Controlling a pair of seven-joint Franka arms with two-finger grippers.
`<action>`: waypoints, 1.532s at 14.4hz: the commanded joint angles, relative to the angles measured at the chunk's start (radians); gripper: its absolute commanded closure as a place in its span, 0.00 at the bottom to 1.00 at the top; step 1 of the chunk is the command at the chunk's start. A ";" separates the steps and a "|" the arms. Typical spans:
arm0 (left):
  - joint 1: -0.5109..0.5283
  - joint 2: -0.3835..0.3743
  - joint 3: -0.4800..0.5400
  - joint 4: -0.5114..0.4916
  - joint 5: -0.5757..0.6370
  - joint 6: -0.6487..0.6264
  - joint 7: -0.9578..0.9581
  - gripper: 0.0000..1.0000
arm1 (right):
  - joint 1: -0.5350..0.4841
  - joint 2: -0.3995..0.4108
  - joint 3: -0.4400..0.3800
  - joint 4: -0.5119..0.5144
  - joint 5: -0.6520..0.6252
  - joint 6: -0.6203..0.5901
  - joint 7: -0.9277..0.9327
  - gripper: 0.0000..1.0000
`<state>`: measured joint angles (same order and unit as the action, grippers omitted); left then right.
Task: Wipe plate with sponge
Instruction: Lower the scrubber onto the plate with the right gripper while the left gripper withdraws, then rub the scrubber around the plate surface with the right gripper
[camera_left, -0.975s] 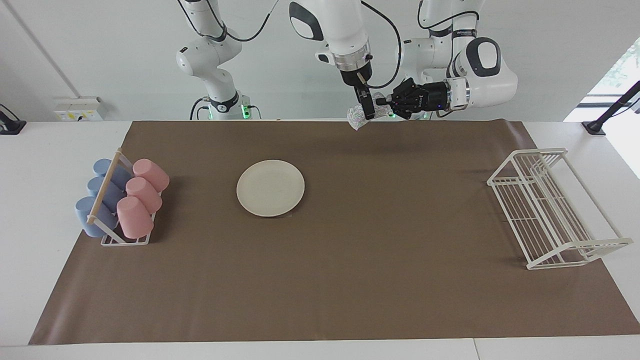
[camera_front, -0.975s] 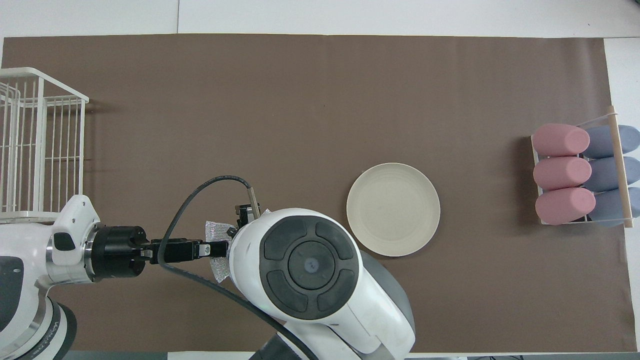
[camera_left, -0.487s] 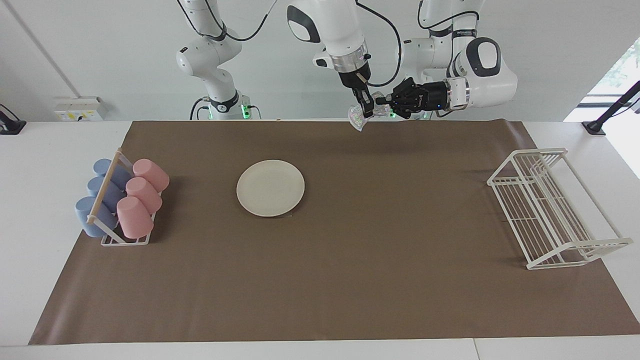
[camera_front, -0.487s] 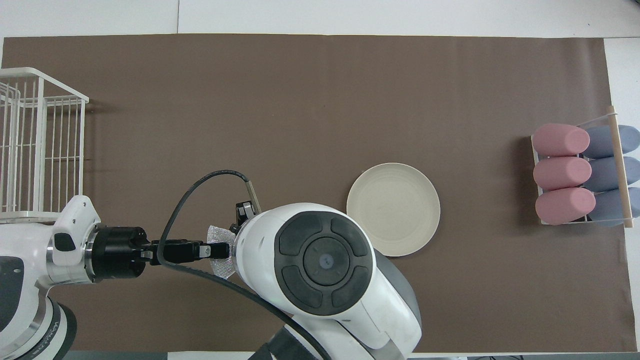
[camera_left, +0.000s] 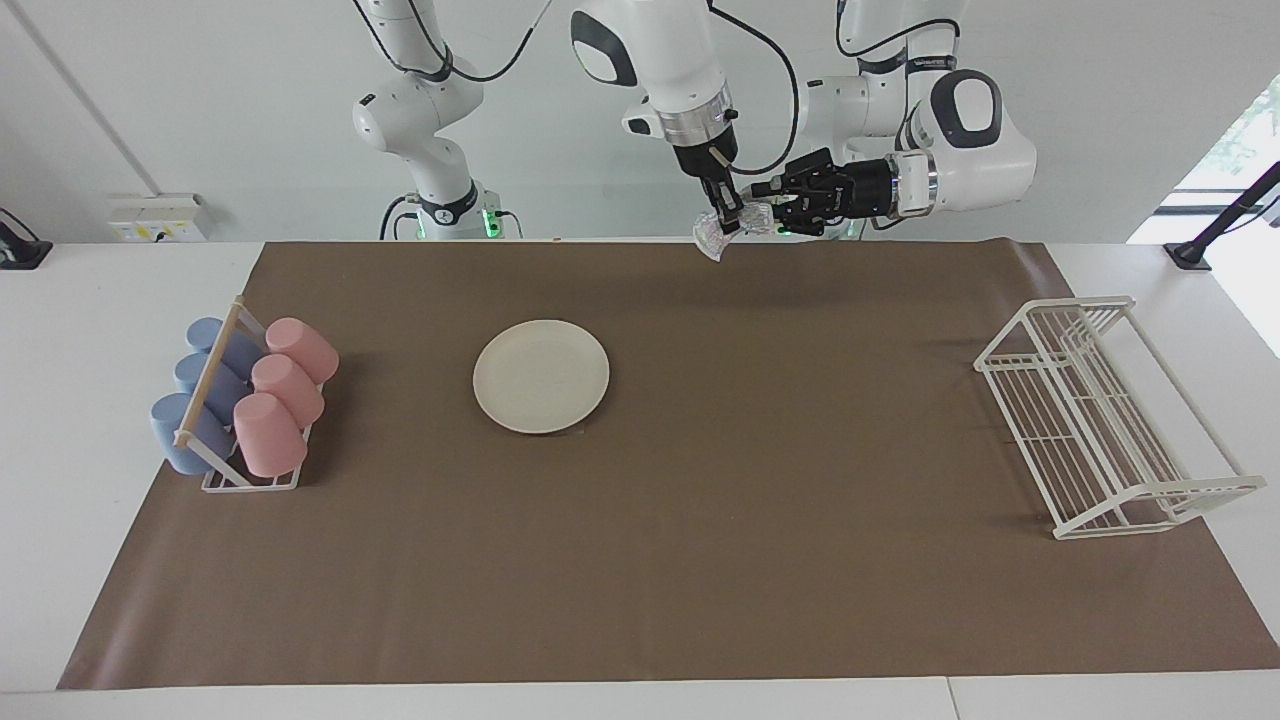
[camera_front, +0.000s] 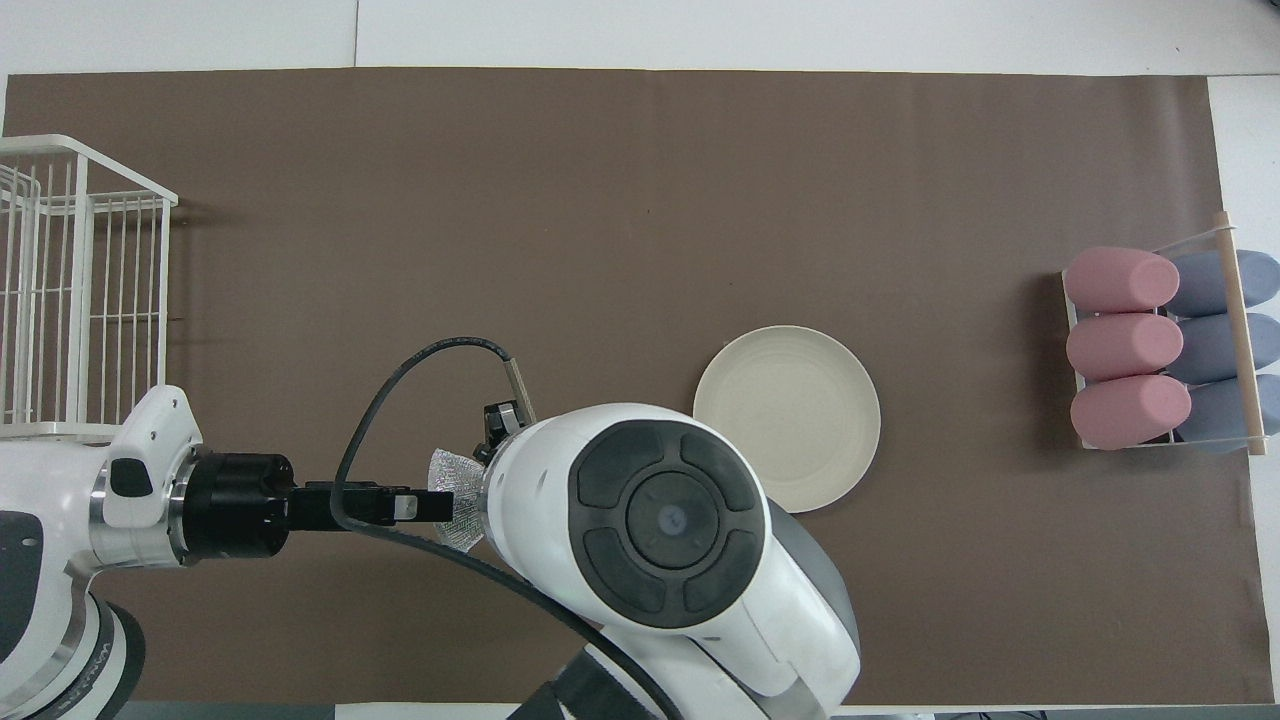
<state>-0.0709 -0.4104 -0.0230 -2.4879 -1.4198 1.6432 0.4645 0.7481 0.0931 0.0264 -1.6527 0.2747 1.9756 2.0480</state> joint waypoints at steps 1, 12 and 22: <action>0.002 -0.007 0.000 0.012 0.028 0.000 -0.035 0.00 | -0.100 -0.059 0.006 -0.111 -0.011 0.006 -0.121 1.00; 0.186 0.015 0.002 0.130 0.439 0.004 -0.156 0.00 | -0.335 -0.121 0.004 -0.693 0.004 0.313 -0.705 1.00; 0.192 0.068 0.008 0.337 1.033 0.013 -0.250 0.00 | -0.461 -0.109 0.004 -0.806 0.063 0.456 -1.053 1.00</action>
<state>0.1140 -0.3547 -0.0106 -2.1772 -0.4542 1.6544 0.2283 0.3667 0.0072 0.0224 -2.4295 0.3081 2.4155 1.1426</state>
